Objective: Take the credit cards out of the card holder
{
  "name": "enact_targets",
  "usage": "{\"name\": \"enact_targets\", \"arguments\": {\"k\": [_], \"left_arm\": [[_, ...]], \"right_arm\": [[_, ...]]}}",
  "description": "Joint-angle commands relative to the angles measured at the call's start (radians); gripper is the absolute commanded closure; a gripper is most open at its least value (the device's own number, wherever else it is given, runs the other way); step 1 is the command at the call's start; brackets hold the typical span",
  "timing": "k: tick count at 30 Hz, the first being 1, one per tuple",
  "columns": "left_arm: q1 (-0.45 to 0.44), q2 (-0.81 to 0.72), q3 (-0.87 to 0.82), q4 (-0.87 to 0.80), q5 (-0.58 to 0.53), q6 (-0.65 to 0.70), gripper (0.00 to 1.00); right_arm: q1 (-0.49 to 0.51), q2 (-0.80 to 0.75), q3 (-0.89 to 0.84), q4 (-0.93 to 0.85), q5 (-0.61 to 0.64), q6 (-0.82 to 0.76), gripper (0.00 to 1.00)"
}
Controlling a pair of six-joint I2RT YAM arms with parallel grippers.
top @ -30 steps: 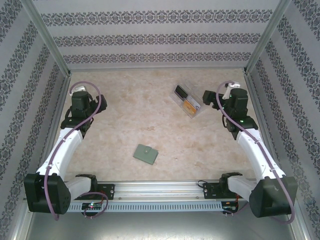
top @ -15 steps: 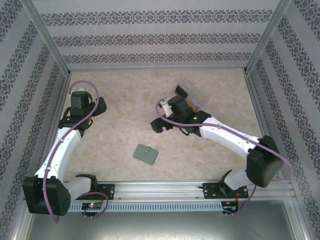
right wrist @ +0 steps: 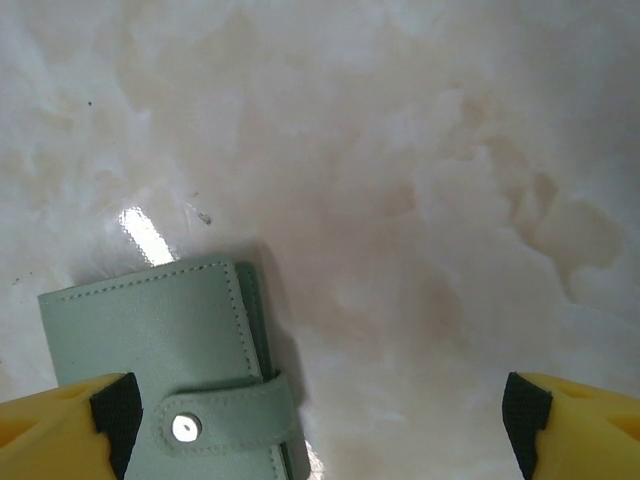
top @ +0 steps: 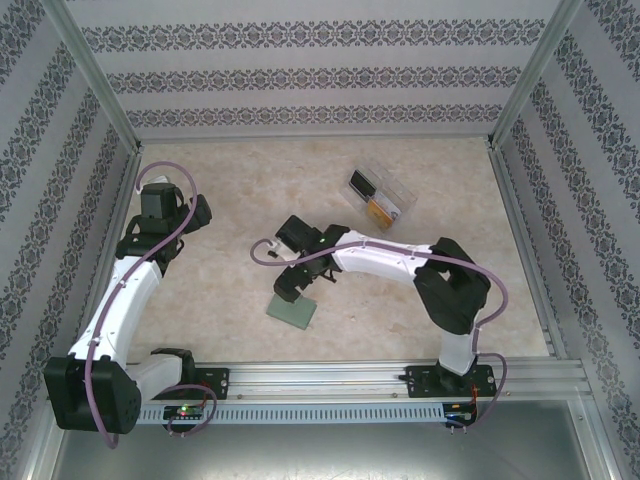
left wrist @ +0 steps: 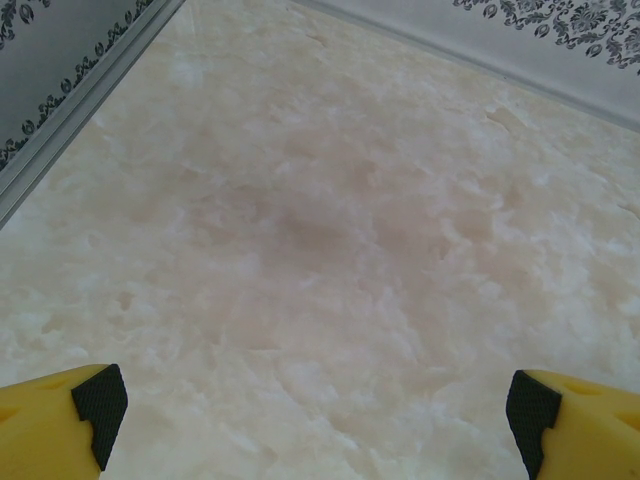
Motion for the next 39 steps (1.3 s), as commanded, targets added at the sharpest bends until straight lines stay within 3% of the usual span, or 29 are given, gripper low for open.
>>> {"name": "enact_targets", "arguments": {"k": [1,6,15,25,30,35,39], "left_arm": [[0.004,-0.009,0.011,-0.023,-0.023,0.001,0.01],[0.004,-0.012,0.010,-0.025,-0.028,0.001,0.01],[0.004,-0.026,-0.010,-0.021,-0.029,-0.022,0.01],[0.004,0.006,-0.032,-0.014,0.058,-0.079,0.01],[0.004,0.063,-0.027,-0.011,0.175,-0.129,0.01],[0.002,0.080,-0.042,0.010,0.301,-0.182,0.01],[-0.018,0.087,-0.110,0.074,0.433,-0.280,0.00]], "right_arm": [[0.018,0.049,0.056,-0.067,0.012,-0.016,0.06],[0.028,0.116,0.094,-0.096,0.043,-0.016,0.06],[0.031,0.209,0.152,-0.155,0.230,0.031,0.08],[-0.093,0.172,0.167,-0.123,0.375,0.210,0.08],[-0.143,0.169,0.239,-0.154,0.280,0.331,0.10],[-0.143,0.089,0.156,-0.135,0.133,0.445,0.13],[-0.150,0.031,0.048,-0.092,0.109,0.581,0.29]]}}
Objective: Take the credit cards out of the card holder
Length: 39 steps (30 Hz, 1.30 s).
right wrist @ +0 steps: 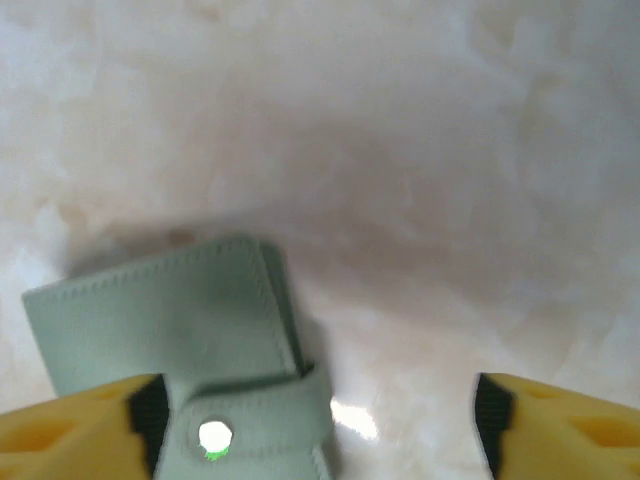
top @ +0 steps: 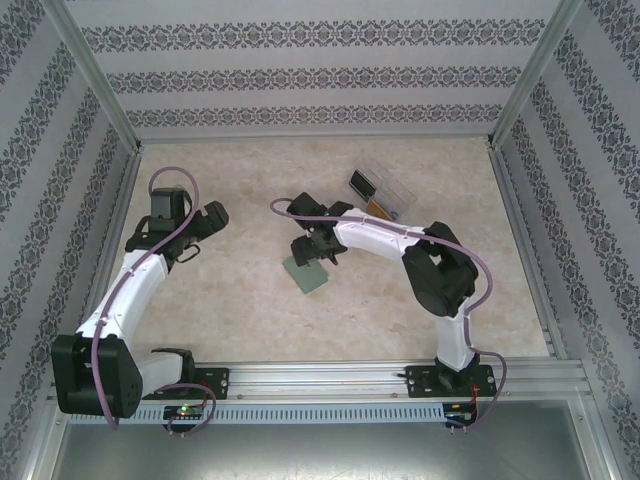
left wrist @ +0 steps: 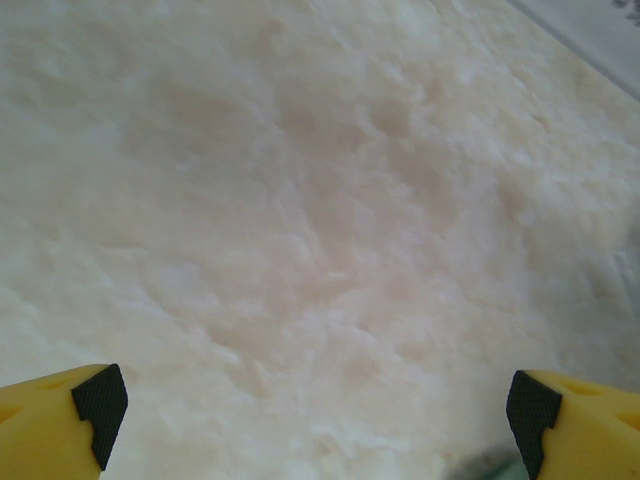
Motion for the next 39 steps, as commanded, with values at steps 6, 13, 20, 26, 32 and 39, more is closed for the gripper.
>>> {"name": "enact_targets", "arguments": {"k": [6,13,20,26,32,39], "left_arm": [[-0.087,0.066,-0.119,0.096,0.323,-0.188,0.07],[-0.212,0.115,-0.141,0.077,0.408,-0.218,0.18],[-0.256,0.220,-0.193,0.204,0.491,-0.286,0.39],[-0.275,0.295,-0.203,0.294,0.530,-0.323,0.53],[-0.276,0.352,-0.175,0.312,0.520,-0.300,0.56],[-0.275,0.386,-0.183,0.350,0.535,-0.319,0.61]], "right_arm": [[0.002,-0.083,-0.169,0.114,-0.119,0.291,0.42],[0.056,-0.063,-0.187,0.174,-0.169,0.362,0.58],[0.053,-0.015,-0.168,0.286,-0.242,0.392,0.64],[0.033,-0.062,-0.167,0.270,-0.195,0.341,0.63],[-0.011,-0.112,-0.207,0.269,-0.198,0.282,0.63],[-0.009,-0.038,-0.163,0.271,-0.249,0.254,0.73]]}}
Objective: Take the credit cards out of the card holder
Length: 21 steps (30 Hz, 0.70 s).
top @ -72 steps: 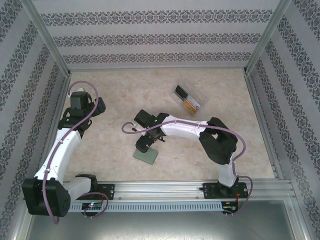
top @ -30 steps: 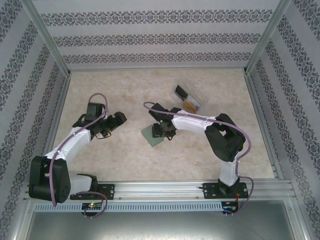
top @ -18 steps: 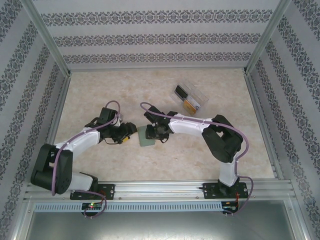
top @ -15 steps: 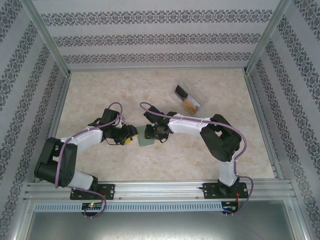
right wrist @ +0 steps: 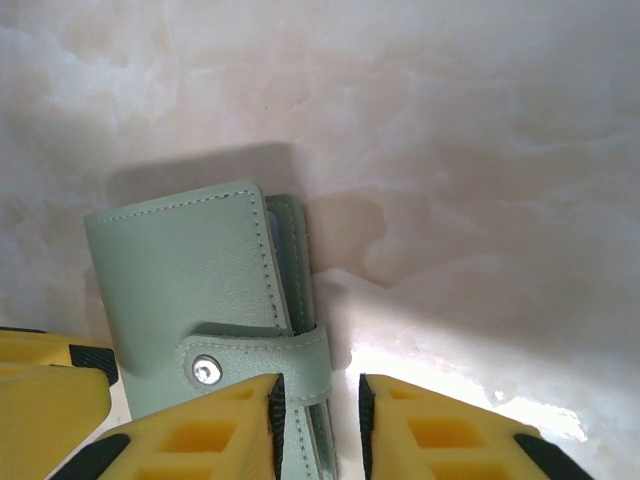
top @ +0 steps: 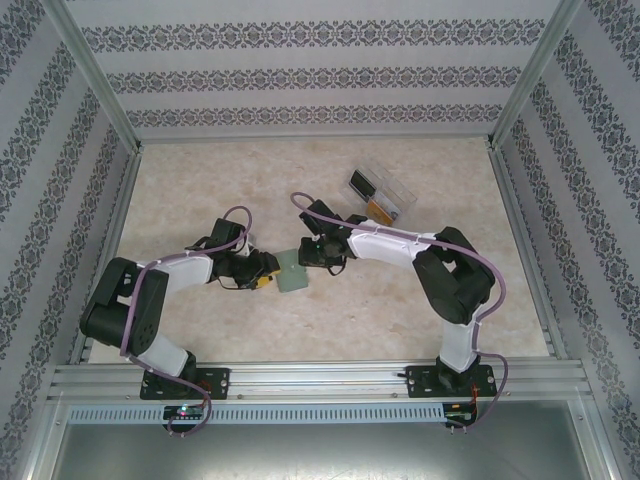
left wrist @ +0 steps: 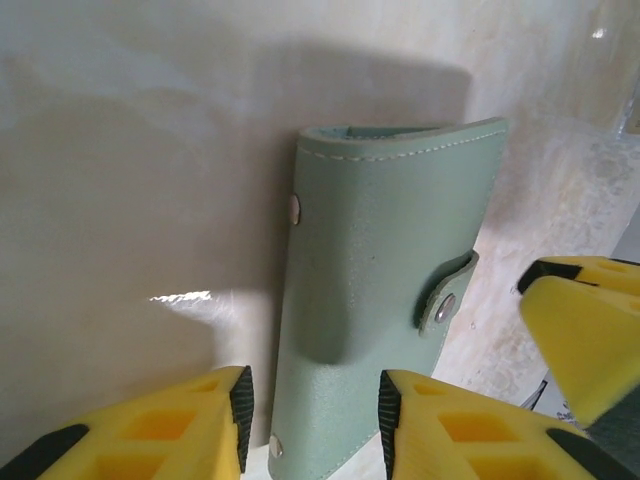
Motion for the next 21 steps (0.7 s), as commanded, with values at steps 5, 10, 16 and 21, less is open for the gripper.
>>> {"name": "enact_targets", "arguments": {"k": [5,10,16,21], "left_arm": [[-0.011,0.047,0.025,0.048,0.049,-0.005,0.61],[-0.010,0.093,0.020,0.132,0.118,-0.023,0.61],[-0.010,0.093,-0.010,0.309,0.193,-0.079,0.65],[-0.009,0.050,-0.019,0.312,0.171,-0.066,0.74]], "right_arm": [[0.016,0.068,0.042,0.010,-0.056,-0.023,0.73],[0.018,0.100,0.062,-0.002,-0.057,-0.023,0.74],[0.015,0.126,0.083,-0.025,-0.054,-0.024,0.74],[0.002,0.107,0.080,-0.028,-0.036,-0.019,0.74]]}}
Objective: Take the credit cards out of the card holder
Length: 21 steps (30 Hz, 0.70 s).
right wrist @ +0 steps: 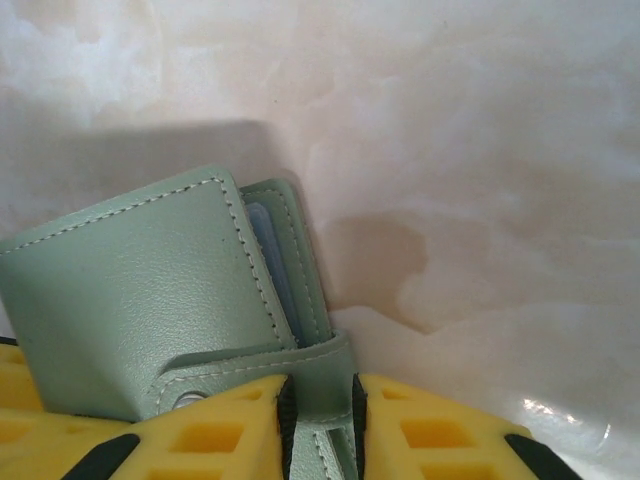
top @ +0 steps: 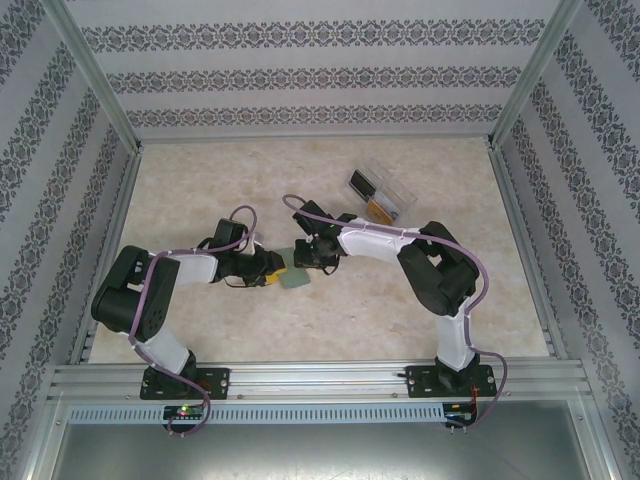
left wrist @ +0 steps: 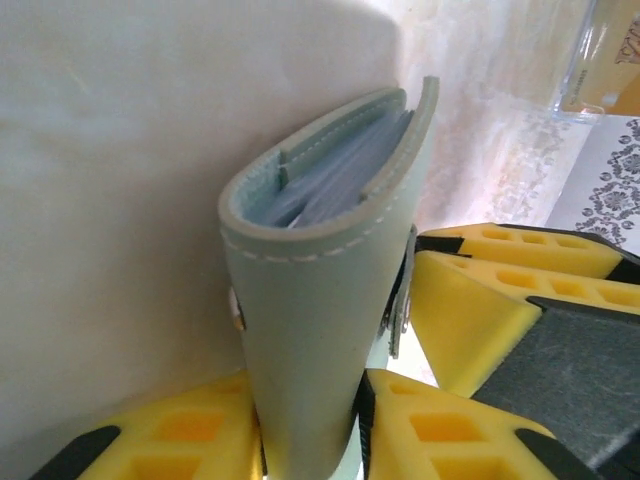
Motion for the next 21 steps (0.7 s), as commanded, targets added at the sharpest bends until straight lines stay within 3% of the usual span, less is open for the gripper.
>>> {"name": "enact_targets", "arguments": {"k": [1,7,16,21], "left_arm": [[-0.009,-0.045,0.000,0.104,0.030,0.000,0.77],[-0.009,-0.057,0.012,0.046,0.004,0.048,1.00],[-0.009,-0.045,0.023,0.025,0.003,0.064,1.00],[-0.009,-0.049,0.022,0.014,0.003,0.068,1.00]], "right_arm": [[-0.003,0.001,0.010,-0.012,0.001,-0.012,0.74],[-0.014,-0.124,-0.044,0.067,0.034,-0.045,0.71],[-0.011,-0.080,0.005,0.088,-0.109,-0.038,0.64],[-0.010,-0.040,0.036,0.071,-0.130,-0.022,0.65]]}}
